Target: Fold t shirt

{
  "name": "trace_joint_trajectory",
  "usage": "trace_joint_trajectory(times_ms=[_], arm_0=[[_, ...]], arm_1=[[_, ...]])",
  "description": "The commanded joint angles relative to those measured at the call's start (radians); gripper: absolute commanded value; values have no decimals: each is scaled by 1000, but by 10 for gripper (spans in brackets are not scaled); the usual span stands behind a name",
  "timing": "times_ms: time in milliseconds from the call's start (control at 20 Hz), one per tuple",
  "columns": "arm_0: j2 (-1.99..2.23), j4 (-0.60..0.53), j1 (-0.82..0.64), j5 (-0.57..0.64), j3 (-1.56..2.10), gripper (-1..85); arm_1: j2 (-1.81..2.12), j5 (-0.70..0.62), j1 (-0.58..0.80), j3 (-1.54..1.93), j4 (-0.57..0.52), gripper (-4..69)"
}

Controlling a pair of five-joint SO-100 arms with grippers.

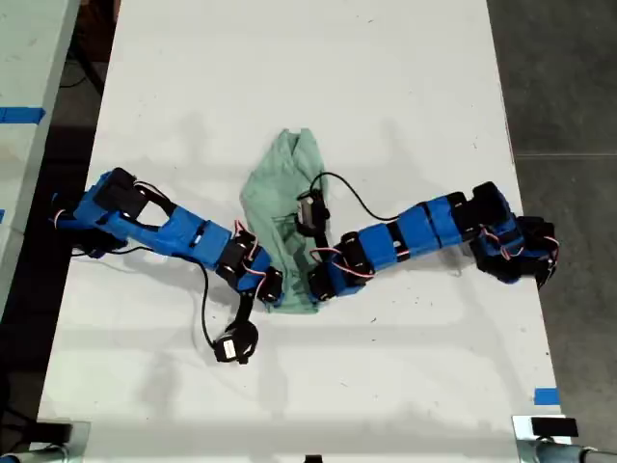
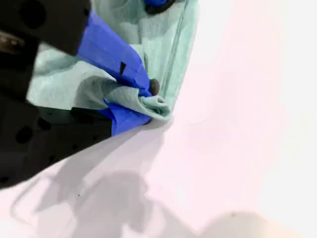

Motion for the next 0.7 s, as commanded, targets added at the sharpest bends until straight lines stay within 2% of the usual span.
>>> trace_joint_trajectory(times_ms=[0,100,300,450,650], arm_0=[[92,18,49,28,-41,-3],[169,49,51,55,-41,-3],[391,275,-55,94,-5,-3],[526,371,-227,221,18,-3],[598,391,-525,449,28,-3]], arm_1=[[-8,28,-74,-186,87,9],[46,2,-77,-250,132,9],[224,-123,54,-233,187,9],[284,-210,201,-224,230,9],[321,-334,402,-229,242,15]])
